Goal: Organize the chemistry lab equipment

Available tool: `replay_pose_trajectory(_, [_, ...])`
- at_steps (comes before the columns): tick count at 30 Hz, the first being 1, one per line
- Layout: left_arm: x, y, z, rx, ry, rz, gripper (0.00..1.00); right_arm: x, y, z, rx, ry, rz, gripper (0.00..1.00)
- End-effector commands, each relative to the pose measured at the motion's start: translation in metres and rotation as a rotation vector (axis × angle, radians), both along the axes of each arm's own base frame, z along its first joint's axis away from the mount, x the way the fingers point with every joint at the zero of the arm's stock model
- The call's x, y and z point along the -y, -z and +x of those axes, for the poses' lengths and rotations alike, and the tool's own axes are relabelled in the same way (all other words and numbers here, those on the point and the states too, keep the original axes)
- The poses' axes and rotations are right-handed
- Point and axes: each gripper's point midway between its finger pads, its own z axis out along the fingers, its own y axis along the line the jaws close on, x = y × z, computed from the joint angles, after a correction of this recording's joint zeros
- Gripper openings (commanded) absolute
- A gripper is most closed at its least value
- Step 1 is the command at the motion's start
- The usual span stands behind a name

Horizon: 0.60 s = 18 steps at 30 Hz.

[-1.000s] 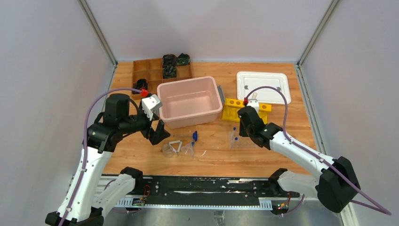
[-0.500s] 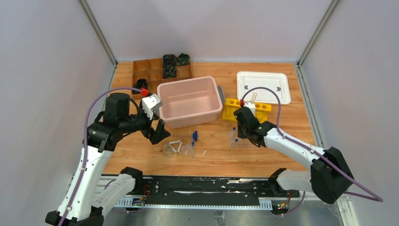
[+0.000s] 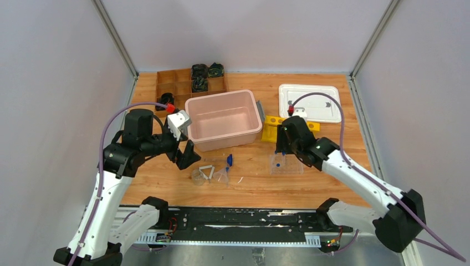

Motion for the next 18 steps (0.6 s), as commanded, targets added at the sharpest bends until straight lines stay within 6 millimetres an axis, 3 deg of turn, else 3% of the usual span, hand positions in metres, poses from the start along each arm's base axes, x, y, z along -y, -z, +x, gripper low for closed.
replay_pose_trajectory(1, [0.004, -0.018, 0.000, 0.048, 0.027, -0.026, 1.00, -0.006, -0.050, -0.004, 0.081, 0.003, 0.096, 0.61])
replay_pose_trajectory(4, [0.004, -0.019, 0.000, 0.048, 0.022, -0.026, 1.00, -0.029, -0.057, -0.012, 0.070, -0.039, 0.131, 0.59])
replay_pose_trajectory(7, [0.003, -0.018, 0.001, 0.043, 0.014, -0.024, 1.00, -0.065, -0.049, -0.022, 0.031, -0.108, 0.154, 0.50])
replay_pose_trajectory(10, [0.003, -0.018, 0.001, 0.043, 0.009, -0.023, 1.00, -0.104, -0.032, -0.034, -0.015, -0.182, 0.133, 0.44])
replay_pose_trajectory(18, [0.001, -0.020, -0.001, 0.063, 0.009, -0.022, 1.00, -0.183, 0.029, -0.053, -0.183, -0.304, 0.074, 0.43])
